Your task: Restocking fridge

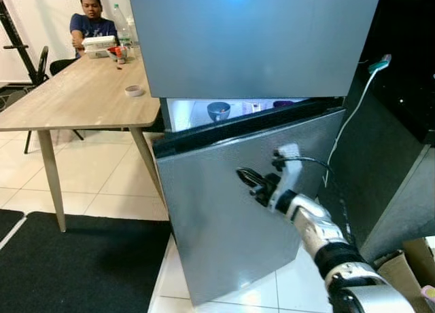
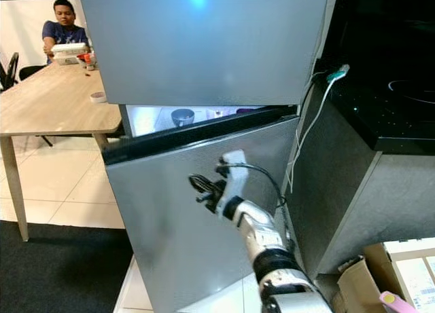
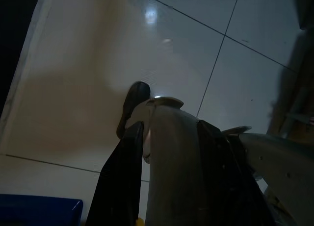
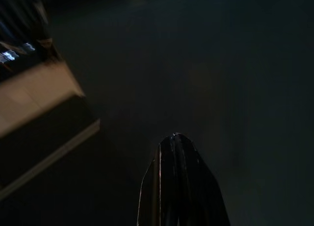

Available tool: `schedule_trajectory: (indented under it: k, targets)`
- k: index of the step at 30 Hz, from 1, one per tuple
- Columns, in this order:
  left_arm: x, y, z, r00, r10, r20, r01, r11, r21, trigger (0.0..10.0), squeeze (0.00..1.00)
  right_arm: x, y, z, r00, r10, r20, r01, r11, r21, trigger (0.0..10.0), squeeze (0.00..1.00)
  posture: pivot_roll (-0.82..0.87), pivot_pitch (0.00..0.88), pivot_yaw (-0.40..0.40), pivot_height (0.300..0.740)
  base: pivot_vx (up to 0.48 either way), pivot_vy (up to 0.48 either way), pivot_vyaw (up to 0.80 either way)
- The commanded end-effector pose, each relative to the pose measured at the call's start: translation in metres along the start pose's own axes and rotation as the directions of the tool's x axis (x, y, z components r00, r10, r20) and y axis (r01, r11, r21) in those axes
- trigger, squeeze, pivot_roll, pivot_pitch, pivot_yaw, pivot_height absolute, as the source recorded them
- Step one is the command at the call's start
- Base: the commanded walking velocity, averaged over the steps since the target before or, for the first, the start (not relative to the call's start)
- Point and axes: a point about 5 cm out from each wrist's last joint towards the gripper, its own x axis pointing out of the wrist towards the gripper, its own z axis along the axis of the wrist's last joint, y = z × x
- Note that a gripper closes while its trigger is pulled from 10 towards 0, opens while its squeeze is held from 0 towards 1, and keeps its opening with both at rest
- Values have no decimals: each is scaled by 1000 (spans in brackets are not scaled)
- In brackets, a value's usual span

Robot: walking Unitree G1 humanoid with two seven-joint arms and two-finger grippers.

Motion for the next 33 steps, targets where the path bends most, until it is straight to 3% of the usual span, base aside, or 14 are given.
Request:
schedule_trajectory:
  k: [1,3,6,8,9,10,11,14,15,16,20,21,26,33]
  targets:
    - [-1,4,2,1000,13,2,-13,1000,8,10000,0,-15,-3,-29,993,-28,-112,28,1000,-1,10000,0,-99,0,-6,740,0,0,0]
    - [-1,4,1,1000,13,-2,-13,1000,10,10000,0,-49,-16,-69,949,-143,-280,145,989,-13,10000,0,-99,0,-6,740,0,0,0]
    - [-1,4,1,1000,13,-2,-13,1000,11,10000,0,-56,-19,-76,935,-167,-312,171,985,-13,10000,0,-99,0,-6,740,0,0,0]
    - [-1,4,1,1000,13,-2,-13,1000,9,10000,0,-83,-25,-101,866,-256,-429,260,964,-51,10000,0,-105,0,-10,740,0,0,750]
    - [-1,4,1,1000,13,-2,-13,1000,9,10000,0,-83,-25,-101,866,-256,-429,260,964,-51,10000,0,-105,0,-10,740,0,0,750]
    - [-1,3,1,1000,13,-2,-13,1000,9,10000,0,-98,-27,-114,823,-296,-484,302,951,-67,10000,0,-108,0,-6,740,0,0,744]
    - [0,2,1,1000,10,-1,-10,1000,11,10000,0,-130,-28,-138,732,-358,-579,386,919,-80,10000,0,-110,0,-5,740,0,0,744]
    - [0,2,2,1000,10,0,-9,1000,12,10000,0,-140,-28,-145,702,-372,-607,408,909,-85,10000,0,-110,0,-5,740,0,0,744]
    - [0,1,2,1000,9,0,-9,1000,15,10000,0,-154,-26,-154,659,-391,-642,436,895,-97,10000,0,-113,0,-2,740,0,0,750]
    - [0,1,2,1000,8,-2,-8,1000,23,10000,0,-176,-23,-168,588,-414,-695,481,870,-111,10000,0,-111,0,0,740,0,0,744]
    - [0,1,3,1000,8,-1,-8,1000,27,10000,0,-192,-20,-176,535,-426,-730,507,853,-126,10000,0,-111,0,0,740,0,0,747]
    - [0,2,3,1000,11,1,-11,999,30,10000,0,-206,-17,-184,492,-434,-755,528,838,-138,10000,0,-113,0,2,740,0,0,750]
    - [1,2,5,1000,21,3,-21,999,31,10000,0,-231,-12,-195,407,-466,-785,588,792,-165,10000,0,-110,0,8,740,0,0,745]
    - [1,4,8,999,34,3,-34,999,24,10000,0,-239,-12,-197,354,-516,-780,650,735,-192,10000,0,-111,0,9,740,0,0,306]
